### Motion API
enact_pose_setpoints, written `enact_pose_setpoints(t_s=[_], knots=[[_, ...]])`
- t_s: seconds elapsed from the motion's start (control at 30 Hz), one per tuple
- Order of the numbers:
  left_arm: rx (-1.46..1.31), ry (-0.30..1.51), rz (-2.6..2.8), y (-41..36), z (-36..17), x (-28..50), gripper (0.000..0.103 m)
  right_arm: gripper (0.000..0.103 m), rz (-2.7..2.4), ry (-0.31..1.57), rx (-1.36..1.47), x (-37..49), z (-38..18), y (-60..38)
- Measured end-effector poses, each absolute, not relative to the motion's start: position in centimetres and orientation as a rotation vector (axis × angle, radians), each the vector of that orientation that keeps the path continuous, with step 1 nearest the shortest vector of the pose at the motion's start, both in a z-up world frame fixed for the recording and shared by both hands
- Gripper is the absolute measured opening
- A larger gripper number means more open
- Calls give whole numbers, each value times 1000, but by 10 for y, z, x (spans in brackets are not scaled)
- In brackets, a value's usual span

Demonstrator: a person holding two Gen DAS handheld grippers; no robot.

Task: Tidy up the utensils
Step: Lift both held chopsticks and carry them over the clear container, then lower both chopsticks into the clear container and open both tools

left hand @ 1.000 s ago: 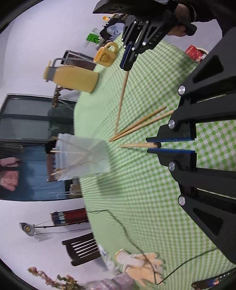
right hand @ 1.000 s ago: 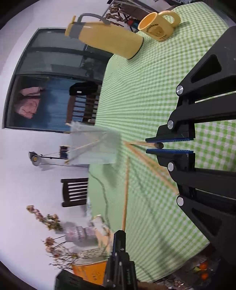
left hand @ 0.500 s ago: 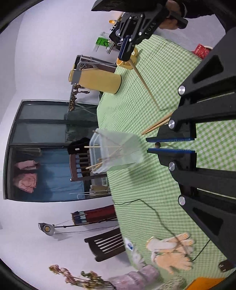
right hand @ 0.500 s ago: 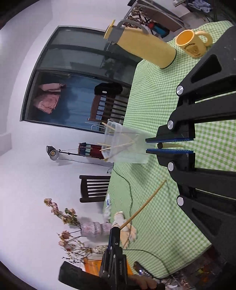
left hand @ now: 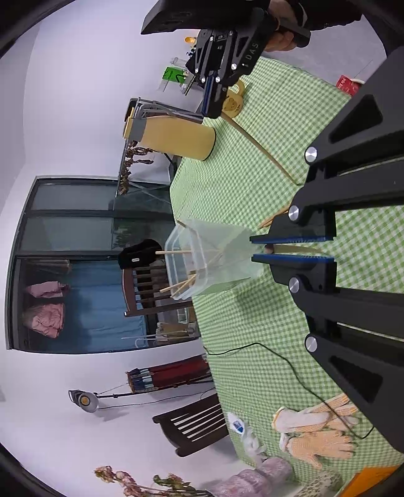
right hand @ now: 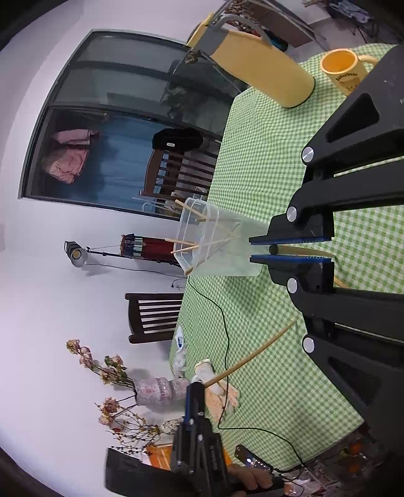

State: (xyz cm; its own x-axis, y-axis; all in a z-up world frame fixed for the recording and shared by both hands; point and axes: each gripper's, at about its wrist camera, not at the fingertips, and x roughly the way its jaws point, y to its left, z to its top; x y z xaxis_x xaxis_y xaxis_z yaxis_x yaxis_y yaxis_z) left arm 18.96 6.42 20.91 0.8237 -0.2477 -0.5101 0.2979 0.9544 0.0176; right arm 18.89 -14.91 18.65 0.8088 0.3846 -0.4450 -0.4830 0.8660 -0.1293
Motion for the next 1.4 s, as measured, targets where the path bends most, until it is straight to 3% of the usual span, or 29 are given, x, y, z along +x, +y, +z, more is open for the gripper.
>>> enact_pose_setpoints(t_s=[0.2, 0.63, 0.77, 0.97, 1.4], knots=[[117, 456, -300, 65, 263, 205, 3, 6, 488, 365, -309, 197, 228, -144], [125, 295, -285, 60, 417, 288, 3, 6, 566, 195, -255, 272, 377, -137], [112, 274, -303, 51, 440, 323, 3, 6, 559, 188, -243, 312, 390, -124], [118, 366, -315, 34, 416, 398, 3, 6, 550, 302, -208, 399, 359, -97], [135, 622, -287, 45, 285, 510, 4, 7, 518, 594, -209, 501, 249, -69]])
